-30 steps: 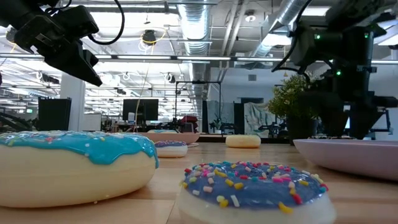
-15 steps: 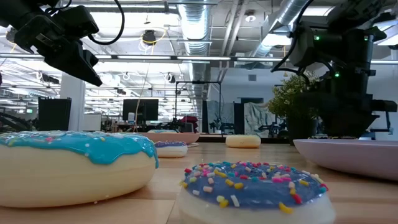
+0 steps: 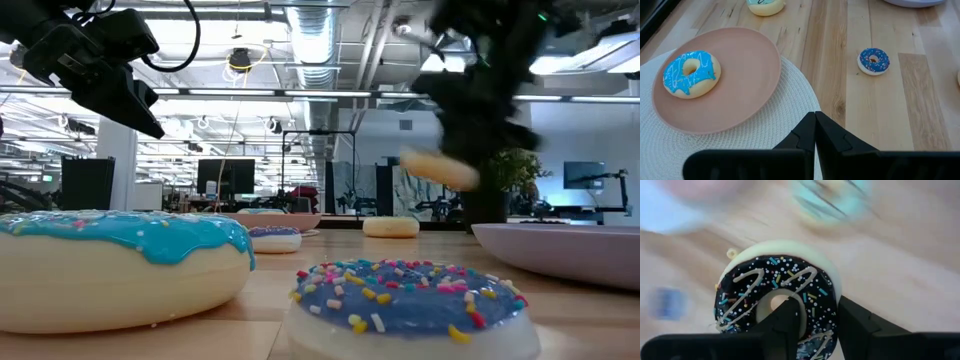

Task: Pick & Place donuts
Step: Put the large black donut on the pink plate

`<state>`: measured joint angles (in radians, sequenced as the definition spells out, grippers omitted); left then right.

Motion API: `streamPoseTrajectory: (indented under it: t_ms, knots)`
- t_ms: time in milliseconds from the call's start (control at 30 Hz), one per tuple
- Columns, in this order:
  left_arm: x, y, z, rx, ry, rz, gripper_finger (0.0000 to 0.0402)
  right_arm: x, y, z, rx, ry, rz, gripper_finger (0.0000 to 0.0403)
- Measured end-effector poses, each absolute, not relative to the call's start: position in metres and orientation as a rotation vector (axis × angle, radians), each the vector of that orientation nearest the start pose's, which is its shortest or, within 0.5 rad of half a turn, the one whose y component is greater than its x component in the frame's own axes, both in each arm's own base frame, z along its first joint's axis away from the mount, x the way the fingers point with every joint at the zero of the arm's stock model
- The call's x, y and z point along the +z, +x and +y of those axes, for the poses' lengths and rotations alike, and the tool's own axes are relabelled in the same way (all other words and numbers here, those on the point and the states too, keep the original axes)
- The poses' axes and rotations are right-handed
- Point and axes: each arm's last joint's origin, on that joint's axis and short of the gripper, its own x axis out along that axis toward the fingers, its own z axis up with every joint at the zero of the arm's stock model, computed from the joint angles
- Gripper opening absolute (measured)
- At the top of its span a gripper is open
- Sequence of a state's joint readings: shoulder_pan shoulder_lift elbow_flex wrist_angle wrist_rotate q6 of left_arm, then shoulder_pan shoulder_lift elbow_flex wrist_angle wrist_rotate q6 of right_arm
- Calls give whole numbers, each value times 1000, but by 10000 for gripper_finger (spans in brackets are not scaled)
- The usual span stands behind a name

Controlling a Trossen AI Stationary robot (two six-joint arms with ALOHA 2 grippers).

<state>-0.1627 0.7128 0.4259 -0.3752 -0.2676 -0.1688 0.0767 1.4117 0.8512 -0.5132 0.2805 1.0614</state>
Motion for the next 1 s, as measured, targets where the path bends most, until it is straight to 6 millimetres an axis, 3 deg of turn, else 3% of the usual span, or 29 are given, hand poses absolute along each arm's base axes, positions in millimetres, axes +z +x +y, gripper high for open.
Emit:
streamPoseTrajectory:
  t_ms: [200,400,533,733,1000]
  knots:
    - [206,147,-16,155,-20,636,0,244,307,1,-461,668,436,102]
    - [206,147,-16,163,-19,629,0,264,358,-19,-435,531,457,96]
    - [206,147,-16,160,-21,628,0,255,396,-42,-478,537,634,90]
    - [206,147,-16,160,-21,628,0,239,437,-84,-581,566,820,87]
    - [205,147,-16,159,-15,636,0,208,465,-118,-587,630,967,87]
